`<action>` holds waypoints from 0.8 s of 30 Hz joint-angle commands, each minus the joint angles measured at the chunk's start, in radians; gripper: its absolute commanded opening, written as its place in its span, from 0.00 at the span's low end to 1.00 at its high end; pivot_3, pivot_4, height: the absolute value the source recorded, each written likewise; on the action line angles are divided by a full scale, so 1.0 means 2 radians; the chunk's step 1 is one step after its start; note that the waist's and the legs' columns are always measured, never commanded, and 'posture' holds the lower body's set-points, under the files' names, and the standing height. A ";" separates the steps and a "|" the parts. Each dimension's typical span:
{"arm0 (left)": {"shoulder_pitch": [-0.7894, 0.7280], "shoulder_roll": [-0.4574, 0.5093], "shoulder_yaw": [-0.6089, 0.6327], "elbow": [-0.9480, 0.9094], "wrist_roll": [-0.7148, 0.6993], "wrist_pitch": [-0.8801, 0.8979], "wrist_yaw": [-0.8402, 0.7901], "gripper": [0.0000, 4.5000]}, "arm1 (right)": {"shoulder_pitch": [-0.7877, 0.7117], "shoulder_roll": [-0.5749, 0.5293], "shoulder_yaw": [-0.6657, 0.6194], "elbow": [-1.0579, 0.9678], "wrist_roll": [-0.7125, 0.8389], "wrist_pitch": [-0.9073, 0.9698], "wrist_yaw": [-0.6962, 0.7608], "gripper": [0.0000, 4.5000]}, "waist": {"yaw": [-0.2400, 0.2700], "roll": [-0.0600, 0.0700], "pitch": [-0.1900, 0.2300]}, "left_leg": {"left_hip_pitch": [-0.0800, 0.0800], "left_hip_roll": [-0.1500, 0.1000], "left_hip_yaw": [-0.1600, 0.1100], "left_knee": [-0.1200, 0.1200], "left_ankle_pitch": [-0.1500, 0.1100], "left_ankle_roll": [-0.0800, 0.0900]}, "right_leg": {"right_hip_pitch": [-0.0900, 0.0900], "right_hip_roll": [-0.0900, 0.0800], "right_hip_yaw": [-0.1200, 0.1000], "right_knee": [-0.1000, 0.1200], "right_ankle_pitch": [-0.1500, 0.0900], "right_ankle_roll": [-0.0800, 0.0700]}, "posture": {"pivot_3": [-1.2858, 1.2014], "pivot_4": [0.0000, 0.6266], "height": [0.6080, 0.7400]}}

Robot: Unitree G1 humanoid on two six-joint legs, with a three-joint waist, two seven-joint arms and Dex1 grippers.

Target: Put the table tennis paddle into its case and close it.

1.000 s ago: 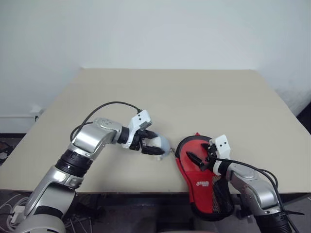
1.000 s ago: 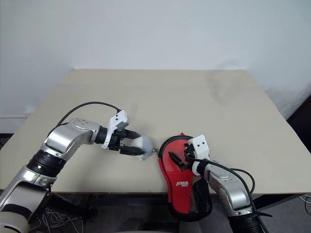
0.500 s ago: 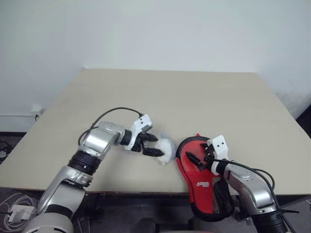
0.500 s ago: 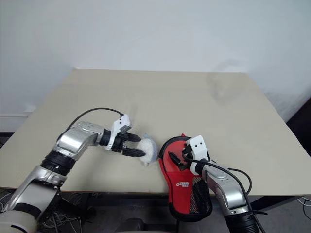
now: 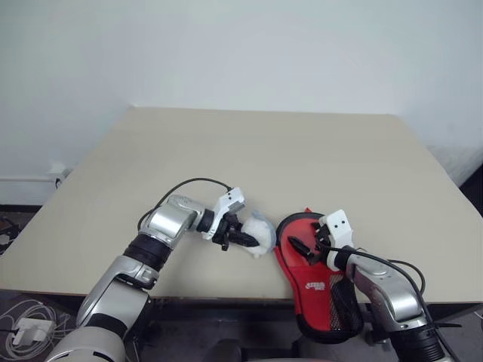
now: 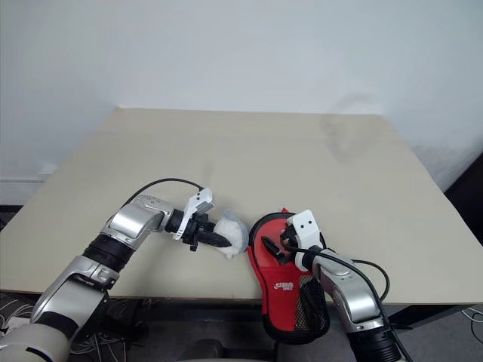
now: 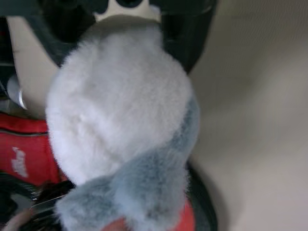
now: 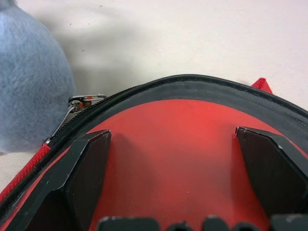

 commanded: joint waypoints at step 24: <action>-0.233 -0.155 0.060 0.408 0.130 -0.212 0.172 0.08 | 0.042 -0.026 0.013 0.033 -0.014 0.066 0.002 1.00 | 0.013 -0.003 -0.001 | 0.004 0.000 0.000 0.000 -0.002 0.003 | 0.006 0.000 -0.002 -0.002 0.000 0.000 | 0.52 0.00 0.82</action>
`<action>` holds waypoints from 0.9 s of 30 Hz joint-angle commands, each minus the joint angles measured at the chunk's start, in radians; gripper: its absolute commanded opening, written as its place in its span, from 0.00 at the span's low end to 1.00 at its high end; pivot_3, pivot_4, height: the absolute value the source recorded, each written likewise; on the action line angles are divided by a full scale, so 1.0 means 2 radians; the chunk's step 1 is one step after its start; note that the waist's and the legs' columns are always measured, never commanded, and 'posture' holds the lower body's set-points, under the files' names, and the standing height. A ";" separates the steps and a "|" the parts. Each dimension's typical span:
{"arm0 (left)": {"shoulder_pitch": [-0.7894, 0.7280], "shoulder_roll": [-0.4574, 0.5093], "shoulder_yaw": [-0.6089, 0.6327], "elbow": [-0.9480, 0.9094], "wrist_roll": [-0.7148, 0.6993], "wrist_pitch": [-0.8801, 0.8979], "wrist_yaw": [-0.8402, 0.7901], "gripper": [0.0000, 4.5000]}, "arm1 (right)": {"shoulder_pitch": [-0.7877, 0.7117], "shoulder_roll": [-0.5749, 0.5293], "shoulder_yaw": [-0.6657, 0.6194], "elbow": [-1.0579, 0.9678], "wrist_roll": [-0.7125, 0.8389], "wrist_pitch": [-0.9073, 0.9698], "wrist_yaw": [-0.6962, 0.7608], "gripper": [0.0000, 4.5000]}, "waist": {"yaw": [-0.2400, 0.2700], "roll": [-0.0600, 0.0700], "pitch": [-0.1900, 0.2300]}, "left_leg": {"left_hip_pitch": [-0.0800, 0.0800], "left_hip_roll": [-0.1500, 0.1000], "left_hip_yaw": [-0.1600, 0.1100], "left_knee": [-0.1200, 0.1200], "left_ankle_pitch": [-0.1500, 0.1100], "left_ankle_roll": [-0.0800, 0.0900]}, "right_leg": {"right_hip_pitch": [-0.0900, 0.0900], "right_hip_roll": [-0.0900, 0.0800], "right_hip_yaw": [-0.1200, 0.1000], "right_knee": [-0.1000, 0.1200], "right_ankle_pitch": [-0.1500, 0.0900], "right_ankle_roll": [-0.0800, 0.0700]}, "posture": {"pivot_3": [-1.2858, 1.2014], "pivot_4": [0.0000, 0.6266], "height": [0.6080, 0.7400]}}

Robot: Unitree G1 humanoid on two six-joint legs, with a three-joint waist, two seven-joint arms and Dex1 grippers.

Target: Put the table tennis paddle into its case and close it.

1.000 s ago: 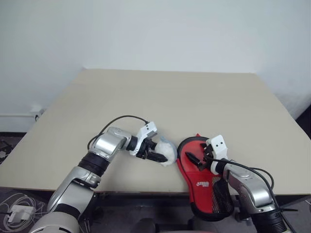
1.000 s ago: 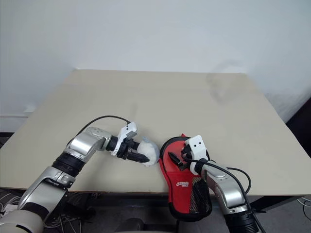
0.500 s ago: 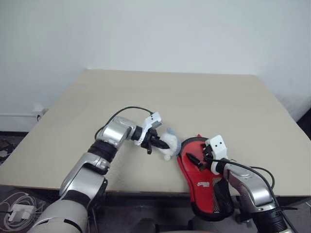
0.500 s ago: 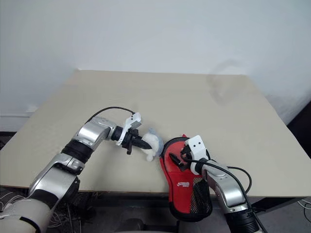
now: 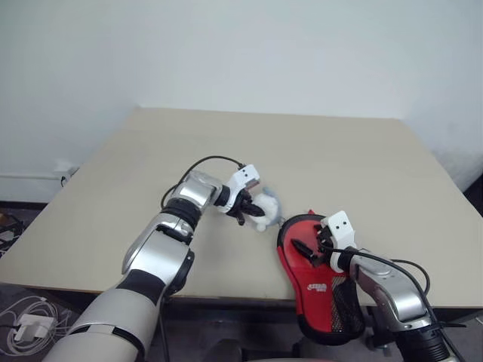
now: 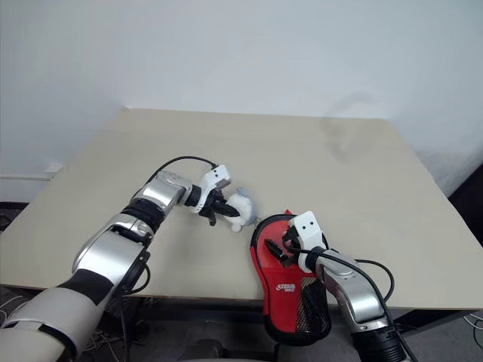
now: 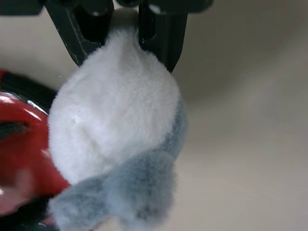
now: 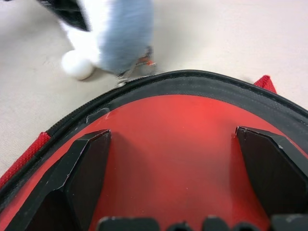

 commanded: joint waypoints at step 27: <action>-0.019 -0.115 0.102 0.012 0.018 -0.056 0.010 0.65 | 0.038 -0.009 0.008 0.037 -0.014 0.035 -0.008 1.00 | 0.000 0.000 0.000 | 0.001 0.000 0.000 0.000 0.000 0.000 | 0.001 0.000 0.000 0.000 0.000 0.000 | 0.52 0.00 0.82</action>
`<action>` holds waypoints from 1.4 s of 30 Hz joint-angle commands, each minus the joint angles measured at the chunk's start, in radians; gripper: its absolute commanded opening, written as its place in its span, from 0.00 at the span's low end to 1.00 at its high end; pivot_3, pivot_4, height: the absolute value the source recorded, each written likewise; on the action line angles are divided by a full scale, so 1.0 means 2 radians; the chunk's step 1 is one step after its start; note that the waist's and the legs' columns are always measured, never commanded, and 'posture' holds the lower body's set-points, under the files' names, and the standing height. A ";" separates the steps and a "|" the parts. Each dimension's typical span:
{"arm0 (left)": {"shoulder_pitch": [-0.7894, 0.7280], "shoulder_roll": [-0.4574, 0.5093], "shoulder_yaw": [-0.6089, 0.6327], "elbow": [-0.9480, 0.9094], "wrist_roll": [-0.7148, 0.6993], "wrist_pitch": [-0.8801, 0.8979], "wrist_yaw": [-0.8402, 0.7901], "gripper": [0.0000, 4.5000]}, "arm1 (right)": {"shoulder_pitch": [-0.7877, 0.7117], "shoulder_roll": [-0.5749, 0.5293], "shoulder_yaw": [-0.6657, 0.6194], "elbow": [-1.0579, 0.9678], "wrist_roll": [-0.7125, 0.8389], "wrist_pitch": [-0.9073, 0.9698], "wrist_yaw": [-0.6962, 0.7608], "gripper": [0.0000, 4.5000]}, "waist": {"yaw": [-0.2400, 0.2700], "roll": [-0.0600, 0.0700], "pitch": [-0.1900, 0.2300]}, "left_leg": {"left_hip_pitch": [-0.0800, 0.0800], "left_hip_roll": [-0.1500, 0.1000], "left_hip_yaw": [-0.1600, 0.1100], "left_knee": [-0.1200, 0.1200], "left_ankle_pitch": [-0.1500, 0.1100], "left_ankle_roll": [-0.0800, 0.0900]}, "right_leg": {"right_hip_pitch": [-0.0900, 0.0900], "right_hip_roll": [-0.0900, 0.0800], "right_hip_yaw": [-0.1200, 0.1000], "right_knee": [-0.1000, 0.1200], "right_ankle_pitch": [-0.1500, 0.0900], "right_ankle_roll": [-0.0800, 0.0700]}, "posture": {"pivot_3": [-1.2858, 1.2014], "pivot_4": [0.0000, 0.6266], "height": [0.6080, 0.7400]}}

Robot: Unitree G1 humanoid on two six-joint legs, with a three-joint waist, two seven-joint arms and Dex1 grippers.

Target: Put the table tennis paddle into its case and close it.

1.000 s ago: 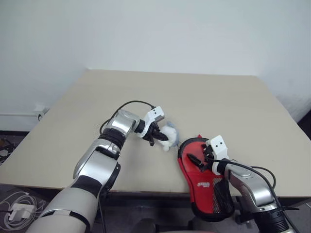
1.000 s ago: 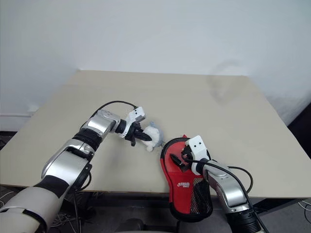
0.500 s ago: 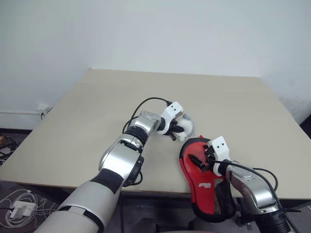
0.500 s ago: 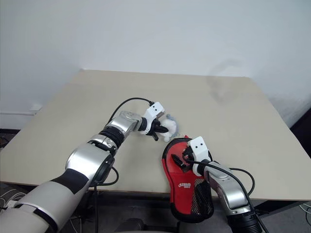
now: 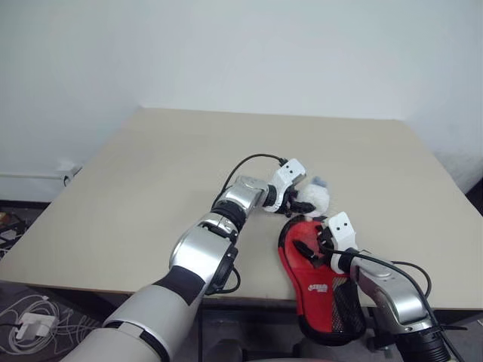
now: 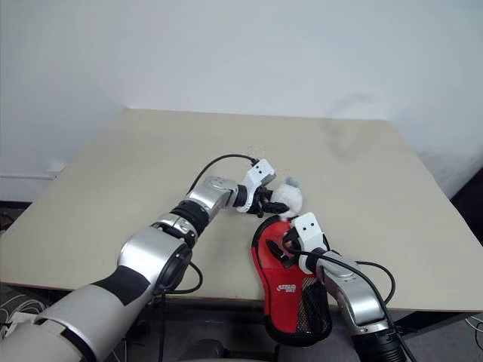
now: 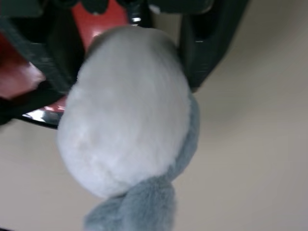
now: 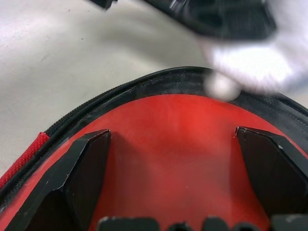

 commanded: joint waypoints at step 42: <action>0.247 0.242 -0.062 -0.574 -0.114 0.265 -0.228 1.00 | -0.006 -0.040 -0.148 -0.020 0.047 0.058 0.004 1.00 | 0.001 0.005 0.002 | -0.002 0.000 -0.001 0.000 0.000 0.000 | -0.003 -0.001 0.001 0.001 0.000 0.000 | 0.52 0.00 0.82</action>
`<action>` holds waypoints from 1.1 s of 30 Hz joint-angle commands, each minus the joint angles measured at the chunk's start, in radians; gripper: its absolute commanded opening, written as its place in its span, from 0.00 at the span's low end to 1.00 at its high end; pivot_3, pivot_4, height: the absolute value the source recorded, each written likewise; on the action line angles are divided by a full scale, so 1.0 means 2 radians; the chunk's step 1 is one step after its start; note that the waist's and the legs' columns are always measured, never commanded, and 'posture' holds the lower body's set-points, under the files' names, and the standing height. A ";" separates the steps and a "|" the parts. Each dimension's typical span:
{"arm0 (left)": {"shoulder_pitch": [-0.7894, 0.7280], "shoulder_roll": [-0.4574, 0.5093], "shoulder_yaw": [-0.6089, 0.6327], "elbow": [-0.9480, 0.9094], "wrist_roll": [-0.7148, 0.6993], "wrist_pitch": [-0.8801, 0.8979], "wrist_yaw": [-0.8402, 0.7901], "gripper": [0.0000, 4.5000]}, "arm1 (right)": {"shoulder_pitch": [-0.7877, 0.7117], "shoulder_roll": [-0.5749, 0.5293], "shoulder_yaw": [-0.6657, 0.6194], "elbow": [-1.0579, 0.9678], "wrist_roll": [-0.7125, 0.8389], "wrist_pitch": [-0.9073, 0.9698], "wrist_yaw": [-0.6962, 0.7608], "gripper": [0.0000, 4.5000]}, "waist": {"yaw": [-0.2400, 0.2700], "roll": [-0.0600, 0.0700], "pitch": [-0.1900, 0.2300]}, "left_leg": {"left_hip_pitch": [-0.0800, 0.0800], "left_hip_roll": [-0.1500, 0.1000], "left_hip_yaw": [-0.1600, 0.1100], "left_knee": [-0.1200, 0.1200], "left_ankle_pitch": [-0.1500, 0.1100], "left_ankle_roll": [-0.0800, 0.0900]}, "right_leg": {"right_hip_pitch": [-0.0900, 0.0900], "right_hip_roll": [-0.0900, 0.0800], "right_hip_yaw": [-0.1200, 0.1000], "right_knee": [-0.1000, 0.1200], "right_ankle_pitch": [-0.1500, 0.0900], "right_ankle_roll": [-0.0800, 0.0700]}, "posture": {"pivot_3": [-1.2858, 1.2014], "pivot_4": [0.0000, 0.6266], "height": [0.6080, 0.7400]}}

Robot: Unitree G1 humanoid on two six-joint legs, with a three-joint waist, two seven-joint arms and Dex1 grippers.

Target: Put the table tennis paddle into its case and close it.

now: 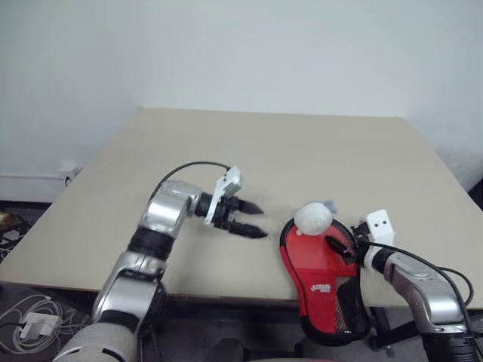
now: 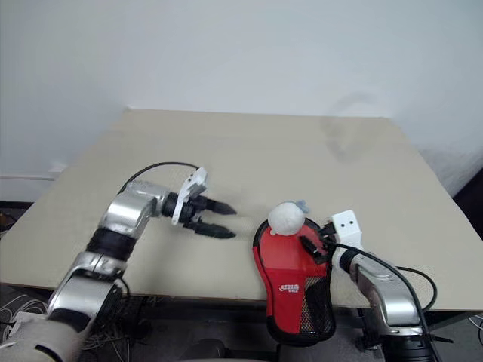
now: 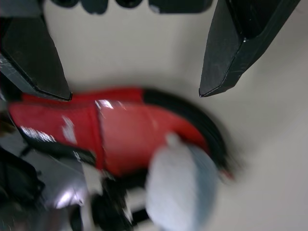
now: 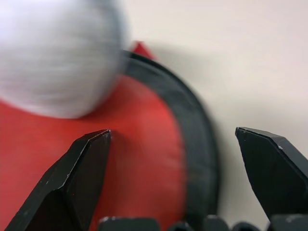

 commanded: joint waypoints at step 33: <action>0.020 -0.162 -0.164 0.064 0.080 -0.069 0.261 1.00 | -0.147 0.027 -0.085 0.007 0.206 0.160 0.009 1.00 | -0.001 0.003 0.002 | 0.001 0.000 0.001 0.000 0.000 0.001 | 0.001 0.001 0.001 0.000 0.000 0.000 | 0.52 0.00 0.82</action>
